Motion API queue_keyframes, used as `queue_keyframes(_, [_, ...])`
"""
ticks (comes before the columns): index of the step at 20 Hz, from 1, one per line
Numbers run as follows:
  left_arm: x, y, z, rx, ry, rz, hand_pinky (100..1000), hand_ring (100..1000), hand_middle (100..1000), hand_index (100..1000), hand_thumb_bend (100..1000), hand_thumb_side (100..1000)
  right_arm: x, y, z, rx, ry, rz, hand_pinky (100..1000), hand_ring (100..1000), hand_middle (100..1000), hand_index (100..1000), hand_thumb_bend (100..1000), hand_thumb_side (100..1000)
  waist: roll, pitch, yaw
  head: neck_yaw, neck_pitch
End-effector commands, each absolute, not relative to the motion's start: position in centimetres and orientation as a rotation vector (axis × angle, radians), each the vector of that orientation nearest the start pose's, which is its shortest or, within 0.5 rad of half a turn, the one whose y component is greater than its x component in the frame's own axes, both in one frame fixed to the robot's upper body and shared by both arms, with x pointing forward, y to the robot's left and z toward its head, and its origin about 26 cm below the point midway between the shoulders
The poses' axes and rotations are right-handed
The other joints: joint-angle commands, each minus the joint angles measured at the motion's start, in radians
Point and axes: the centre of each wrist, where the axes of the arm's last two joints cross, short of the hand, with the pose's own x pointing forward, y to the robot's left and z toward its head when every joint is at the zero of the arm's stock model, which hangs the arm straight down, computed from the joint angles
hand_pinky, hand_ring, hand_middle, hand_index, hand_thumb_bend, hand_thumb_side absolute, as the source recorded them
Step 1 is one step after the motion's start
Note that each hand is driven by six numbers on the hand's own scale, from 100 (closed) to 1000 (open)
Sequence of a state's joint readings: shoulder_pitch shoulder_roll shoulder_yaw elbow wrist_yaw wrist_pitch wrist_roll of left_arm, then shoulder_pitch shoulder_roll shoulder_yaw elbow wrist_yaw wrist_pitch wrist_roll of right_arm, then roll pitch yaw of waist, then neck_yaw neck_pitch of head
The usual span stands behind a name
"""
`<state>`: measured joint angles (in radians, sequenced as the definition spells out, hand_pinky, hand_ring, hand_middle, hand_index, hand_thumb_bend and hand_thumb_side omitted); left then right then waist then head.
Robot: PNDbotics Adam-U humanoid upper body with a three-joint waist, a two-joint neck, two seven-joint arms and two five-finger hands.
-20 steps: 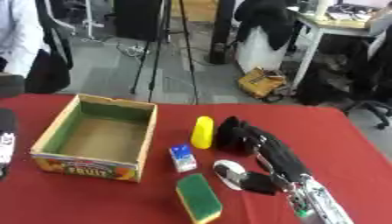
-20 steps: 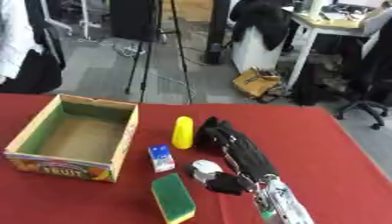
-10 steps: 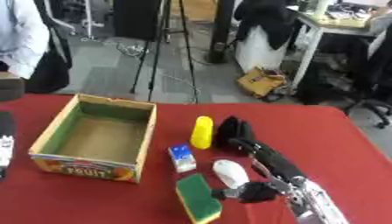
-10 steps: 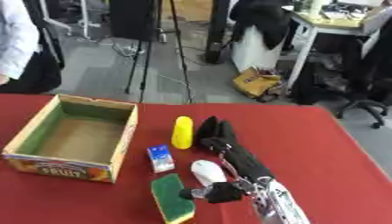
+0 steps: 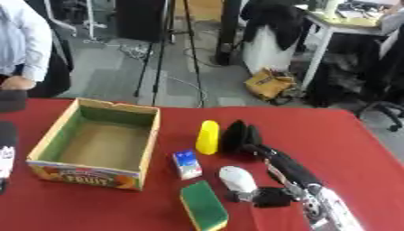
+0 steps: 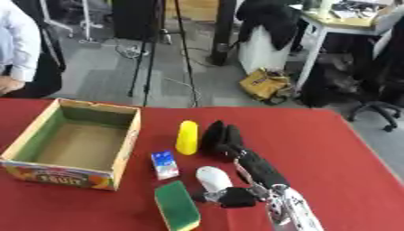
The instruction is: Pick up objects on the table and place them in the box.
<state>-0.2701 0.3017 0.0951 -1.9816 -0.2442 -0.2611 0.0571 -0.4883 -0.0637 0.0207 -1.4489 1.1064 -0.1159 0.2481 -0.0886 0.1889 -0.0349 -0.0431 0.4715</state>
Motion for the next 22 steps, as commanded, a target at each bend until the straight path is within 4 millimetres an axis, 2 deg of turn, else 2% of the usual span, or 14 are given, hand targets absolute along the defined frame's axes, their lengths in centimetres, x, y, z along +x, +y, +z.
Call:
queue_keyframes(1, [29.7, 28.2, 20.0, 0.499, -2.511, -0.424, 926, 819, 769, 778, 100, 718, 39.1, -19.7, 11.5, -0.867, -1.679, 1.159, 994, 1000, 933, 1000, 792, 856, 0.008, -0.008, 0.003, -0.008, -0.014])
queue_keyframes(5, [29.7, 28.0, 20.0, 0.483, -2.513, -0.421, 926, 818, 769, 778, 100, 718, 39.4, -19.6, 10.8, -0.910, -1.638, 1.142, 993, 1000, 931, 1000, 794, 868, 0.015, -0.001, 0.013, -0.021, -0.026])
queue_keyframes(6, [29.7, 28.0, 19.9, 0.478, -2.514, -0.420, 927, 817, 769, 778, 100, 718, 39.5, -19.6, 10.7, -0.924, -1.633, 1.130, 988, 1000, 925, 1000, 753, 871, 0.018, 0.002, 0.016, -0.024, -0.028])
queue_keyframes(8, [29.7, 27.8, 19.9, 0.467, -2.517, -0.417, 928, 817, 769, 778, 100, 718, 39.7, -19.5, 10.4, -0.952, -1.621, 1.104, 990, 1000, 926, 1000, 748, 873, 0.022, 0.006, 0.024, -0.033, -0.031])
queue_keyframes(15, [29.8, 27.5, 20.0, 0.440, -2.525, -0.412, 930, 816, 769, 779, 100, 718, 40.3, -19.1, 9.0, -1.013, -1.569, 1.072, 999, 1000, 925, 1000, 764, 853, 0.028, 0.019, 0.042, -0.057, -0.035])
queue_keyframes(16, [29.8, 27.5, 20.0, 0.437, -2.525, -0.411, 930, 815, 768, 778, 100, 719, 40.3, -19.0, 8.9, -1.018, -1.563, 1.072, 998, 1000, 924, 1000, 721, 830, 0.029, 0.020, 0.044, -0.057, -0.036])
queue_keyframes(17, [29.8, 27.5, 20.0, 0.434, -2.526, -0.410, 930, 815, 768, 778, 100, 719, 40.4, -19.1, 8.8, -1.026, -1.559, 1.068, 998, 1000, 923, 1000, 761, 856, 0.030, 0.022, 0.045, -0.058, -0.038])
queue_keyframes(22, [29.9, 27.3, 20.0, 0.416, -2.530, -0.407, 932, 813, 768, 779, 100, 719, 40.9, -19.1, 8.4, -1.041, -1.543, 1.074, 1000, 1000, 926, 1000, 786, 849, 0.037, 0.030, 0.052, -0.066, -0.045])
